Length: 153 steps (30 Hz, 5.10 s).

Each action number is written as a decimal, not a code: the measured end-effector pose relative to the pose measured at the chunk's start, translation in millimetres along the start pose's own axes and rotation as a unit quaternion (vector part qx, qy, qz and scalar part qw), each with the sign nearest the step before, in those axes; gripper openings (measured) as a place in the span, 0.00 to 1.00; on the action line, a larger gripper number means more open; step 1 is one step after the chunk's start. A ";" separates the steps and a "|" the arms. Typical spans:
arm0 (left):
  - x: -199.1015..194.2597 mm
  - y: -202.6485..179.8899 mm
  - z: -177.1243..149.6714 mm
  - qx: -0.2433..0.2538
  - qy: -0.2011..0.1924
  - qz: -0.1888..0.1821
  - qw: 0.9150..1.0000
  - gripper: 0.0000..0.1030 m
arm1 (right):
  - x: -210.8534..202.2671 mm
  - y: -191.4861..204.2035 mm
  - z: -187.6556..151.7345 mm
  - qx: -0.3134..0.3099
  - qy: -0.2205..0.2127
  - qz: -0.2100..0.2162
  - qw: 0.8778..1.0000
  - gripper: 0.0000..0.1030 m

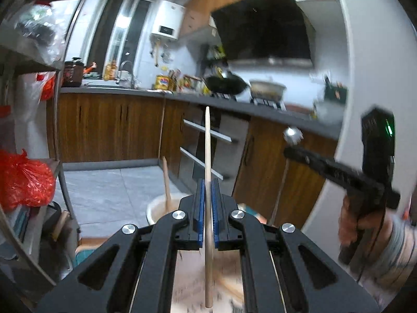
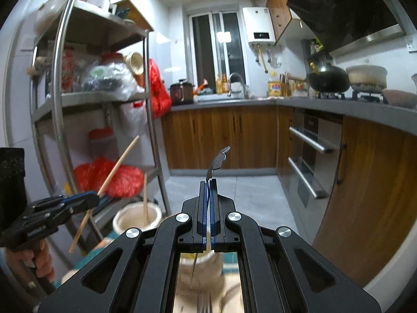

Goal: Organize utensils
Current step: 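Drop chopstick into tall pot with left while right drops spoon into short pot, then withdraw both open tools from the pots back over the utensils, then grasp a third chopstick with left tool while right grasps a silver fork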

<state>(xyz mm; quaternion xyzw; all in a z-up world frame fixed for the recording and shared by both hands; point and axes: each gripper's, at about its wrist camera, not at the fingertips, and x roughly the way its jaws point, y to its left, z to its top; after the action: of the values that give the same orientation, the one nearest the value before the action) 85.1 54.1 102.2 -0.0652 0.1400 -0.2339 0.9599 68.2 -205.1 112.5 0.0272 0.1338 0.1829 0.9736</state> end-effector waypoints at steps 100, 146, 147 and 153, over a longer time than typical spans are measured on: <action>15.2 -37.6 -104.2 0.016 0.183 0.107 0.977 0.94 | -20.0 -22.2 -126.3 -0.043 0.178 -0.041 0.982 0.95; 40.7 -65.3 -146.4 0.066 0.343 0.096 0.932 0.10 | -20.4 -8.1 -165.3 -0.079 0.310 0.034 0.947 0.09; 38.1 -61.3 -146.4 0.068 0.344 0.099 0.931 0.10 | -19.5 -9.5 -164.6 -0.080 0.311 0.031 0.947 0.09; 27.1 -38.4 -144.9 0.067 0.349 0.108 0.929 0.10 | -11.3 -7.6 -163.1 -0.099 0.320 0.034 0.942 0.09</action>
<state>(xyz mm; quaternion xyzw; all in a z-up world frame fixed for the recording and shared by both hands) 48.3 -1.1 -35.0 0.1007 0.4560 -0.1454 0.8722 16.6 -215.6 -42.5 -0.1251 0.4184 0.2277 0.8703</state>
